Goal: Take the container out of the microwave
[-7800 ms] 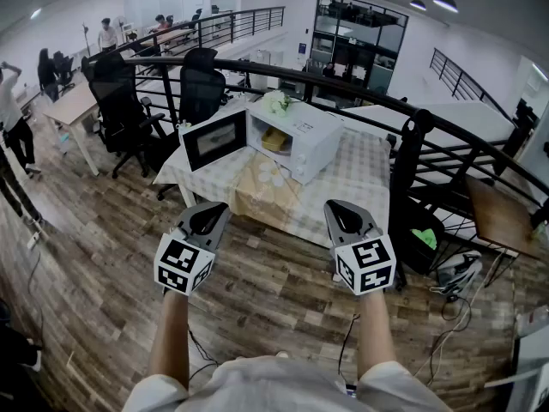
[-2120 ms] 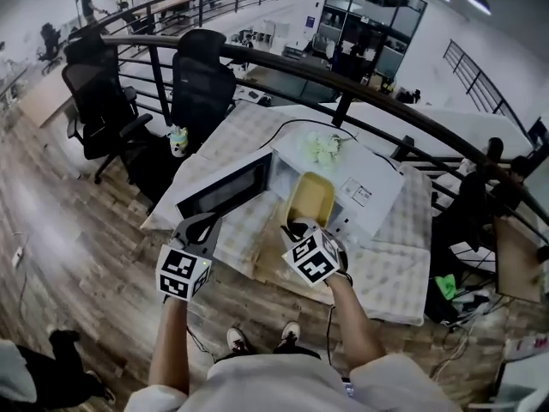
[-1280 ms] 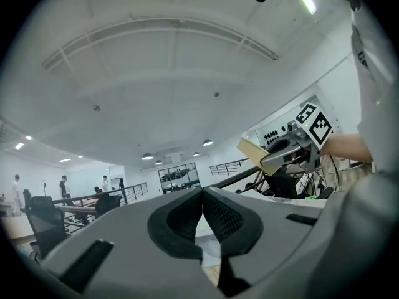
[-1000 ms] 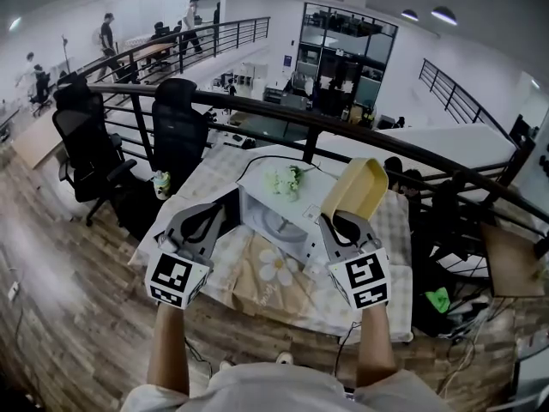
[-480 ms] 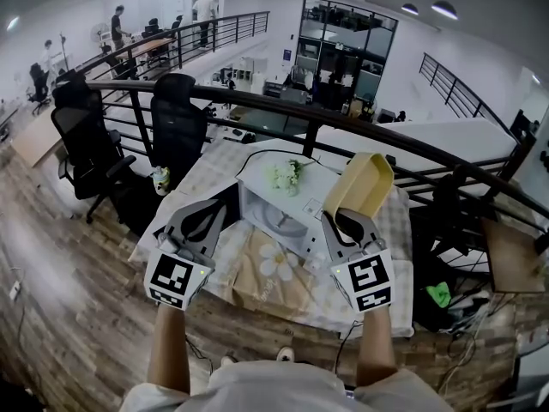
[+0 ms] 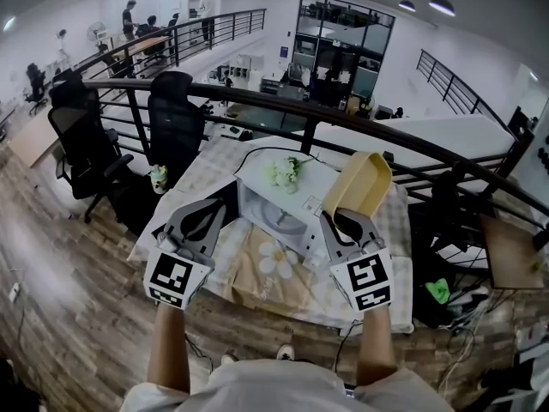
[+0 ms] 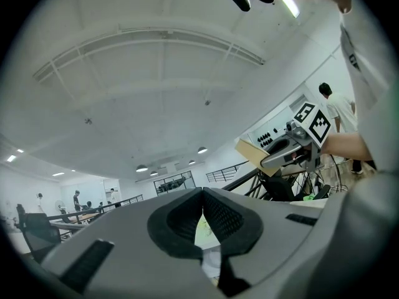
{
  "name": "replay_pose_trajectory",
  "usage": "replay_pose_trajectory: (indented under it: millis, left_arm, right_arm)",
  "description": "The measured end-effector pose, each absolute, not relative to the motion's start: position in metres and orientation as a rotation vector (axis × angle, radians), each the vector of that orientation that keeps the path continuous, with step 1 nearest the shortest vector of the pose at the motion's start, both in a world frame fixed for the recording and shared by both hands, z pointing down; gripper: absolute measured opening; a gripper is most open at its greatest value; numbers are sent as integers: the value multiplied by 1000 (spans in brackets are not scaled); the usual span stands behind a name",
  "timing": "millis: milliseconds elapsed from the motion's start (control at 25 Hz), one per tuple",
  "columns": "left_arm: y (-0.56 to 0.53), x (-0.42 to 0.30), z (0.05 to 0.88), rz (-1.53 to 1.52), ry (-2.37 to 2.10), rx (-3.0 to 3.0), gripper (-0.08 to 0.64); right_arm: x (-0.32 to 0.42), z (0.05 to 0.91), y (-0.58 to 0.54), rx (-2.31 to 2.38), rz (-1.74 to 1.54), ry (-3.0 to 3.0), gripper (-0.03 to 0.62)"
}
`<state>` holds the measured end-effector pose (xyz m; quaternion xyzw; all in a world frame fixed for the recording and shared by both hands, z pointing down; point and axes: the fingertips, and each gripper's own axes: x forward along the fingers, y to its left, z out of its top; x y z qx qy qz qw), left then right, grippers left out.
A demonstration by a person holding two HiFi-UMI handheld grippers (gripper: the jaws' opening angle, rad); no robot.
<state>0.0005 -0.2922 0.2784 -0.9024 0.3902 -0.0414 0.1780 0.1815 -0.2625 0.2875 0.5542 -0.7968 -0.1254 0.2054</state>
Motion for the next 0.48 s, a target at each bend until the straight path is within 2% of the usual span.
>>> replay_pose_trajectory:
  millis: [480]
  left_arm:
    - [-302,-4,286,-129,1096,-2573,20]
  right_arm:
    - [175,293,-267,1536,-336,-2204,37]
